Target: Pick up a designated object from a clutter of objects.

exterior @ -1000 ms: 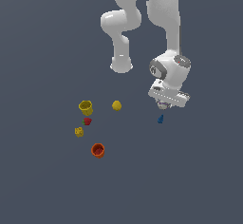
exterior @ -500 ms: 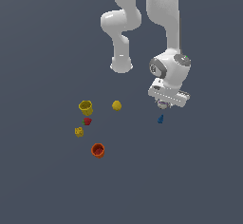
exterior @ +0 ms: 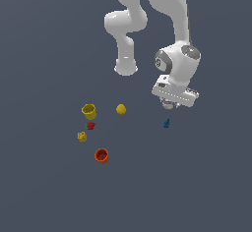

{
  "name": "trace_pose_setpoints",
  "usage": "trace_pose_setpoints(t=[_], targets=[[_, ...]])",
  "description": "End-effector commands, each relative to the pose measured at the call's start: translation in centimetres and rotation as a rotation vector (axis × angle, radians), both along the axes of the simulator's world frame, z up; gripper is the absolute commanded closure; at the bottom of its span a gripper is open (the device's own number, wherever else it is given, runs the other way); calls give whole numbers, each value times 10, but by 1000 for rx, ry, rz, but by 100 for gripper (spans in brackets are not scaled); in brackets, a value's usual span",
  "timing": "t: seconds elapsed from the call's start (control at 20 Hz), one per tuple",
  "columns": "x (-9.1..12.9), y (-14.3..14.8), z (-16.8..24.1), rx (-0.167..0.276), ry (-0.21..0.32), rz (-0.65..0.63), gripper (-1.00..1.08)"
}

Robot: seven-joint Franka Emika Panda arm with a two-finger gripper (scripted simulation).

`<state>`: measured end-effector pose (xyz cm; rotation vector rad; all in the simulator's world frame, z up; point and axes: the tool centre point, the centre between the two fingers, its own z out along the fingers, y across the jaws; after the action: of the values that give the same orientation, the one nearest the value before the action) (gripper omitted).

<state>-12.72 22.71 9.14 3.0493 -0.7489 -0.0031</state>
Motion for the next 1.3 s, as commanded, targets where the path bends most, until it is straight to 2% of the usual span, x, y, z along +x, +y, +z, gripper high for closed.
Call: trace_pose_setpoints(t=[0.0,1.25], targets=[[5,-6,19,1,-1,0,108],[68,-85,247,4,-1,0,108]])
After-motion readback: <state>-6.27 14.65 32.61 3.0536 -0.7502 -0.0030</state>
